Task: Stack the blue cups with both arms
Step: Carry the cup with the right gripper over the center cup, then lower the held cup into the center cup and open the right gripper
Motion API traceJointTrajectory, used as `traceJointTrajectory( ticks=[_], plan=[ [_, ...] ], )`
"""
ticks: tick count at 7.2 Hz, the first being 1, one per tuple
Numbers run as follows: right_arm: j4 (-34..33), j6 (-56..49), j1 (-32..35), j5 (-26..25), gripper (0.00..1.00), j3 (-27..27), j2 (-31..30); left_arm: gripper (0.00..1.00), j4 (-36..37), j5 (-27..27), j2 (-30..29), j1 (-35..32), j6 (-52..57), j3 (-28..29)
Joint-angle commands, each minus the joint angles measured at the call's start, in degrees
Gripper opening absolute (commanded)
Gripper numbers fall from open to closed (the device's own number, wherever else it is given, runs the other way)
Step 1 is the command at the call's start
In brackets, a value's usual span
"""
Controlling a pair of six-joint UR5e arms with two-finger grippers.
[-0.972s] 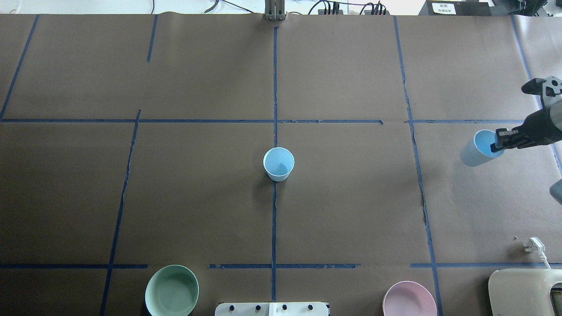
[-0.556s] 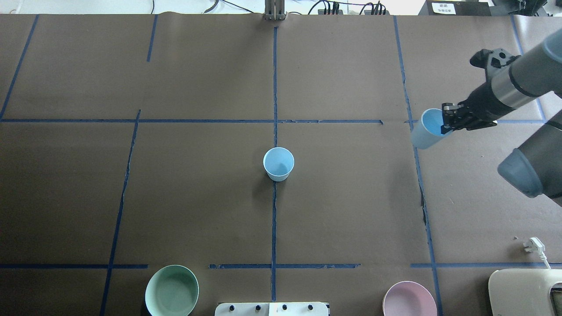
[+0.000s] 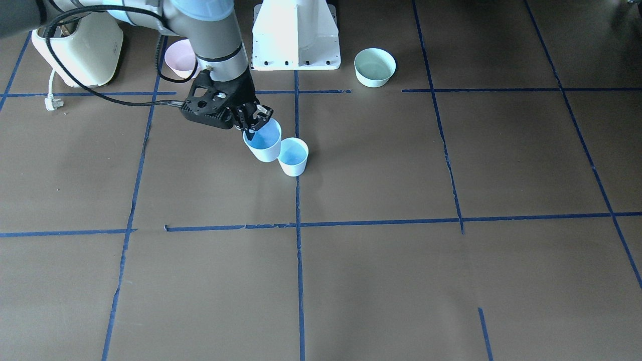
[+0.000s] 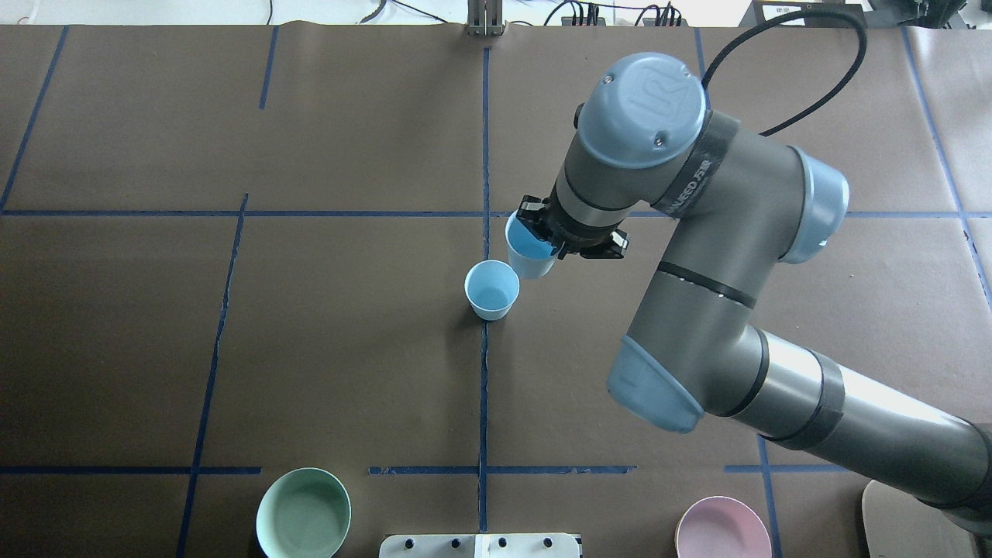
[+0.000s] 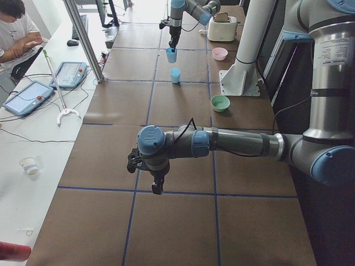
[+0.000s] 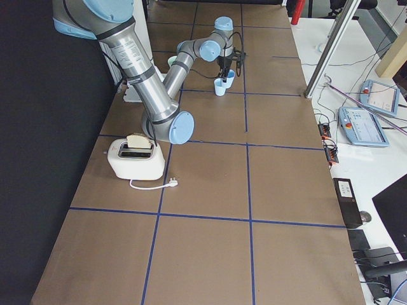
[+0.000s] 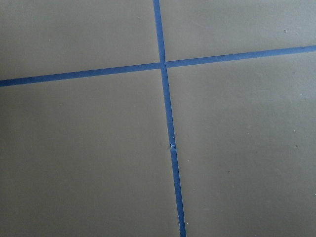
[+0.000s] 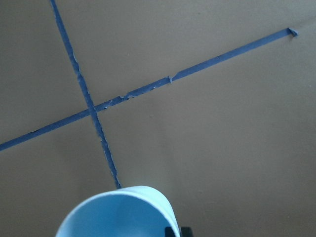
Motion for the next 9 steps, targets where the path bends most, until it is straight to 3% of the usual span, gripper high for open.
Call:
traceJointTrajectory(
  ticks=[1, 6, 7, 8, 9],
  plan=[
    [0.1, 2.2, -3.3, -3.5, 0.0, -0.9, 1.3, 1.0, 0.0, 0.0, 0.0, 0.0, -0.1, 0.0],
    [2.0, 3.7, -3.8, -4.2, 0.01, -1.5, 1.9, 1.0, 0.0, 0.0, 0.0, 0.0, -0.1, 0.0],
    [2.1, 2.8, -3.9, -4.7, 0.72, -1.8, 1.6, 1.0, 0.0, 0.0, 0.0, 0.0, -0.1, 0.0],
    [2.1, 2.3, -4.2, -6.2, 1.0, -2.3, 1.9, 1.0, 0.0, 0.0, 0.0, 0.0, -0.1, 0.0],
    [2.1, 2.1, -4.2, -6.1, 1.0, -2.2, 1.8, 1.0, 0.0, 0.0, 0.0, 0.0, -0.2, 0.0]
  ],
)
